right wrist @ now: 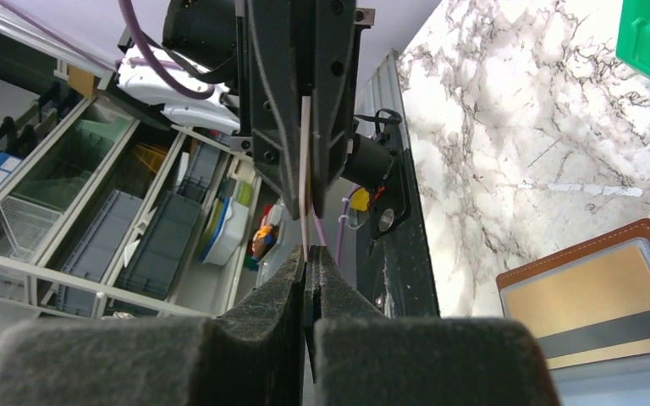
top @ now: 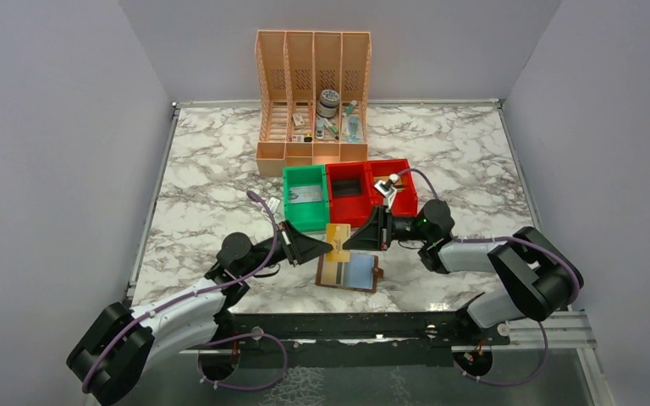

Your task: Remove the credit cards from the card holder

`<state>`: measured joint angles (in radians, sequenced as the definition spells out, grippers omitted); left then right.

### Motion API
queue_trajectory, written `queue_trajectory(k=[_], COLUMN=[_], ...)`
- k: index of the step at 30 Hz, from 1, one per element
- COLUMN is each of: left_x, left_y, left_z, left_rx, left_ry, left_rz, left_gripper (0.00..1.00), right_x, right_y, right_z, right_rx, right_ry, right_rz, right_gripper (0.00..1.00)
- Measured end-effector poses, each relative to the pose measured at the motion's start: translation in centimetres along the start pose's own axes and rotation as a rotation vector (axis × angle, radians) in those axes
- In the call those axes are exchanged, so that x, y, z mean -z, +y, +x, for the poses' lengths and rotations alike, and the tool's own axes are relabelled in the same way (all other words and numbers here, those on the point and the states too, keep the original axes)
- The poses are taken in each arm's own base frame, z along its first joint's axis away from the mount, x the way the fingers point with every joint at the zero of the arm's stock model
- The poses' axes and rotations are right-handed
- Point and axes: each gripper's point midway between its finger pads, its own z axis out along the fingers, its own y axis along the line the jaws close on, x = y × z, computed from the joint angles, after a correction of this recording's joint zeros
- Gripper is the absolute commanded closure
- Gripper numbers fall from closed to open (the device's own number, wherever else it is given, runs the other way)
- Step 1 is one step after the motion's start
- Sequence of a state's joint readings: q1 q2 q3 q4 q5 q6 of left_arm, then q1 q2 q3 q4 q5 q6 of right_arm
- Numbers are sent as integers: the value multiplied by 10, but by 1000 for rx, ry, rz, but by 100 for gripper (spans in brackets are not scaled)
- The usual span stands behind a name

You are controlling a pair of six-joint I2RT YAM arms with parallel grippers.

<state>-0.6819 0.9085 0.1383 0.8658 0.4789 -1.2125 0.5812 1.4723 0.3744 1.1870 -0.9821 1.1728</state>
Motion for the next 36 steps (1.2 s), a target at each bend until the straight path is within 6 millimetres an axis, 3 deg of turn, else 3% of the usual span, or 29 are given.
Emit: queue_trajectory(k=[3,7,12,17,25,29,36], left_x=[0,1,-1,-3,28,57,90], left_y=[1,4,5,9,6,27,73], left_z=[2,5,-3,-32,-90,-103,-97], left_rx=[2,-3,-58,-178,-426,-527,-579], left_ry=[8,19,27,6,-47,-52,19], left_rz=[-4,-20,-102,-313,-676,-862,-1068], left_gripper=[37,2,1,1,1,1,1], right_x=[1,2,21,58,112,135,156], right_y=[-1,1,-9,-44,-96,-108,-109], right_z=[0,-16,-66,-109,-136,-149,-175], right_rx=[16,93,233,290,414,549,930], right_ry=[2,-35,-160,-263,-293,-269,-122], right_rz=[15,82,264,539,966,1111,1229], right_gripper=[99,99,99,99,99,99,99])
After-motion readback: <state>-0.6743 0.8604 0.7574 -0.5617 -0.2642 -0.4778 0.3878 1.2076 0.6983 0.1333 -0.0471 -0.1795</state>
